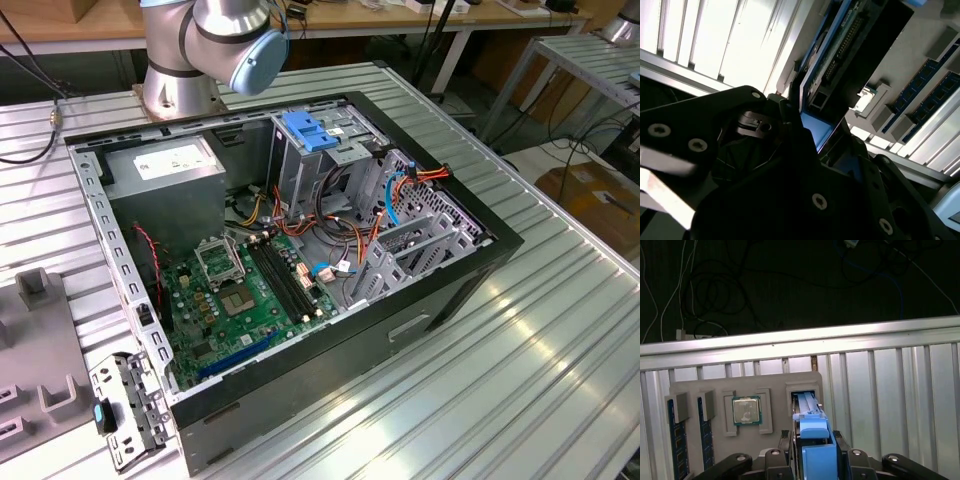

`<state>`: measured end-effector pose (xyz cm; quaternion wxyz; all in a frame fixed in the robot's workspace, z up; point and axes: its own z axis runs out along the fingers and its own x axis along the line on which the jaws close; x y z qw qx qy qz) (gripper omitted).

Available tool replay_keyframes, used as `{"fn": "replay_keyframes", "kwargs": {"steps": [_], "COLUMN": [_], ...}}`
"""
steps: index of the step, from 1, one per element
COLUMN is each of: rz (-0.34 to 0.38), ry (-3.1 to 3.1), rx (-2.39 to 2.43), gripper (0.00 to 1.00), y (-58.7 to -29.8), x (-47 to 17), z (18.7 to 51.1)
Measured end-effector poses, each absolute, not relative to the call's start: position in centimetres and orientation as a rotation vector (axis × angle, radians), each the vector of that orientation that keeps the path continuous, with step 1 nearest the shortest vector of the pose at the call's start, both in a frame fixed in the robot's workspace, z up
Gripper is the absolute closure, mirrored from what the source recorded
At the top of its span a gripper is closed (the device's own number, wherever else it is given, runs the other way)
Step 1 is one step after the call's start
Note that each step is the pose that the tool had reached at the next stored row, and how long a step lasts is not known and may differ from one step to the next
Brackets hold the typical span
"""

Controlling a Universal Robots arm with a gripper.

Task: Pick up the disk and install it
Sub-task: 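Pick up the disk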

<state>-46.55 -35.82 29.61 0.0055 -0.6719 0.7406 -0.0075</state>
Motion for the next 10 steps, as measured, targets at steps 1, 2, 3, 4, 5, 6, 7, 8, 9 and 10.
{"fn": "replay_keyframes", "kwargs": {"steps": [1,2,3,4,5,6,7,8,9,10], "rz": [-0.023,-0.024,-0.023,-0.024,-0.024,-0.024,-0.024,-0.024,-0.024,-0.023], "ry": [2.319,2.319,2.319,2.318,2.319,2.319,2.318,2.318,2.318,2.319], "rx": [-2.104,-2.104,-2.104,-2.104,-2.104,-2.104,-2.104,-2.104,-2.104,-2.103], "gripper": [0.55,0.62,0.63,0.63,0.63,0.63,0.63,0.63,0.63,0.63], "y": [-35.82,-35.82,-35.82,-35.82,-35.82,-35.82,-35.82,-35.82,-35.82,-35.82], "x": [-46.55,-46.55,-46.55,-46.54,-46.54,-46.54,-46.54,-46.54,-46.54,-46.54], "z": [29.61,29.61,29.61,29.6,29.61,29.6,29.6,29.6,29.6,29.6]}}
